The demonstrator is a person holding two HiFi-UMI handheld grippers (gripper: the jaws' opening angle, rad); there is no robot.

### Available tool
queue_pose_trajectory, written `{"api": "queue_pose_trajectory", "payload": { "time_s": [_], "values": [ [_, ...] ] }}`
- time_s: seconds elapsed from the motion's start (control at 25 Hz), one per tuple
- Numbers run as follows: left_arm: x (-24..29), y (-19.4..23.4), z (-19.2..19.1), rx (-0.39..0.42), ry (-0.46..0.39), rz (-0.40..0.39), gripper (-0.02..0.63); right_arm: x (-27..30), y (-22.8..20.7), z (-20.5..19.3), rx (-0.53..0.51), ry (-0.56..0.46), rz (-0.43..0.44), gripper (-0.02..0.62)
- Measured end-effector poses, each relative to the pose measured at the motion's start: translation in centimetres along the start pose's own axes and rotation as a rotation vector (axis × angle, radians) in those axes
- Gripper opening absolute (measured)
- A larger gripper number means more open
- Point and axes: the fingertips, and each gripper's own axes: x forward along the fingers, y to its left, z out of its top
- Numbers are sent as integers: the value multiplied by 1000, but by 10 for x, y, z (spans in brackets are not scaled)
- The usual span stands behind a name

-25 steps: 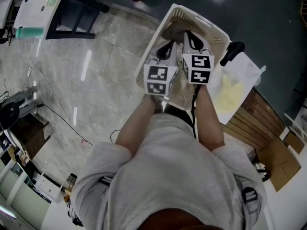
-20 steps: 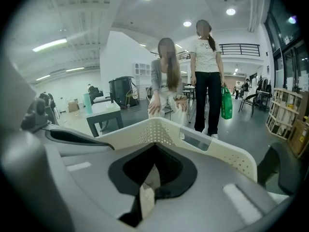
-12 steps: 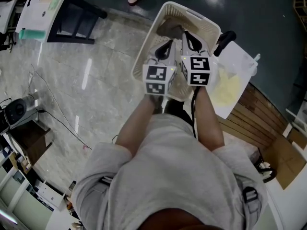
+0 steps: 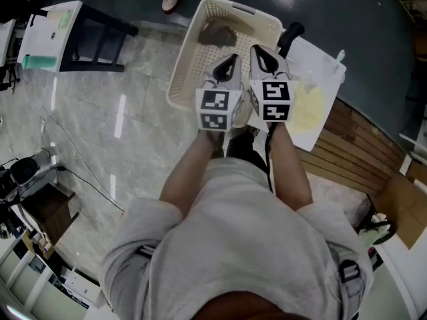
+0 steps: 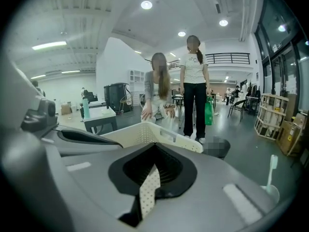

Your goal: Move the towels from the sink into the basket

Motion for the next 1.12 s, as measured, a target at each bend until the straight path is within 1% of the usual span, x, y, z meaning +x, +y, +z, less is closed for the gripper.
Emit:
{"api": "queue_pose_trajectory", "payload": {
  "time_s": [0.16, 0.44, 0.76, 1.12],
  "values": [
    [7, -29, -6, 18, 17, -46, 16, -21, -20, -9, 23, 2, -36, 6],
    [23, -89, -7, 67, 33, -149, 17, -62, -68, -25, 60, 3, -134, 6],
    [41, -164, -20, 118, 65, -281, 16, -118, -127, -55, 128, 8, -274, 6],
    [44, -237, -40, 169, 106, -416, 17, -184, -171, -92, 200, 24, -423, 6]
  ]
}}
